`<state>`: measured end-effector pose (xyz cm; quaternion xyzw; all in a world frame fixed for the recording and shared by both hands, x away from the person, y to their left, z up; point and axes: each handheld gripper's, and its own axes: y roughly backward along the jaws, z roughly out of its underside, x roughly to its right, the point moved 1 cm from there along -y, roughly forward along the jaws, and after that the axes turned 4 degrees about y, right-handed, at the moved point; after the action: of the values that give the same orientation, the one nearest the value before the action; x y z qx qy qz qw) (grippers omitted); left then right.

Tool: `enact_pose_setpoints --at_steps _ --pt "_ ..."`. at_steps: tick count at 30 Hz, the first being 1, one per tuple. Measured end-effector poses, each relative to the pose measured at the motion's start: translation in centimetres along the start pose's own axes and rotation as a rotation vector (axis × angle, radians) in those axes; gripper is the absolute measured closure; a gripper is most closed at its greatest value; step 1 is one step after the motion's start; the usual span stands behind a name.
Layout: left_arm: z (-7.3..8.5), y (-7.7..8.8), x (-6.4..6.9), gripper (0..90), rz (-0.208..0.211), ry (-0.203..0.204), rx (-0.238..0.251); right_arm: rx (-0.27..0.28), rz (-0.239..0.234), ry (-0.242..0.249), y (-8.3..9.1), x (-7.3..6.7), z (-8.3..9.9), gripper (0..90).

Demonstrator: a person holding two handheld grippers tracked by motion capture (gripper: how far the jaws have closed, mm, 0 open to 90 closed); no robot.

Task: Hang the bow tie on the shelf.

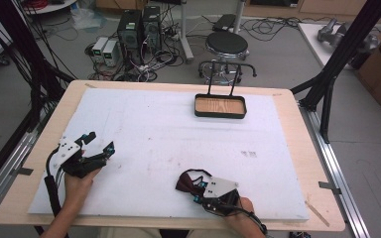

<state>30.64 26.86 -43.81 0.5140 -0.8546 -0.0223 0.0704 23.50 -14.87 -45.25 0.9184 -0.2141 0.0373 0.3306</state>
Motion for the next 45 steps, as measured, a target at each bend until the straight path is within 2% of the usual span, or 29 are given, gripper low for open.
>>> enact_pose_setpoints --at_steps 5,13,21,26,31,37,40,45 --pt "0.0 0.0 0.0 20.5 0.001 0.001 0.002 0.028 0.006 -0.035 0.3 0.2 0.1 75.9" --pt "0.0 0.0 0.0 20.5 0.000 0.001 0.002 0.142 0.032 -0.104 2.4 1.4 -0.3 76.5" --pt "0.0 0.1 0.0 20.5 -0.001 0.001 -0.003 0.238 0.061 -0.188 5.0 4.3 -0.8 76.5" --pt "0.0 0.1 0.0 20.5 0.000 0.001 -0.001 0.272 0.075 -0.246 6.1 6.3 -0.8 76.5" --pt "0.0 0.1 0.0 20.5 0.000 -0.002 -0.004 0.292 0.084 -0.276 6.8 8.0 -1.0 76.5" --pt "0.0 0.0 0.0 20.5 0.001 0.000 -0.002 0.313 0.116 -0.304 7.6 10.2 -1.2 76.5" --pt "0.0 0.0 0.0 20.5 0.001 -0.001 -0.003 0.296 0.133 -0.312 8.0 11.6 -1.3 76.5" --pt "0.0 0.0 0.0 20.6 0.001 0.001 -0.001 0.286 0.202 -0.329 8.8 13.9 -1.4 76.5"
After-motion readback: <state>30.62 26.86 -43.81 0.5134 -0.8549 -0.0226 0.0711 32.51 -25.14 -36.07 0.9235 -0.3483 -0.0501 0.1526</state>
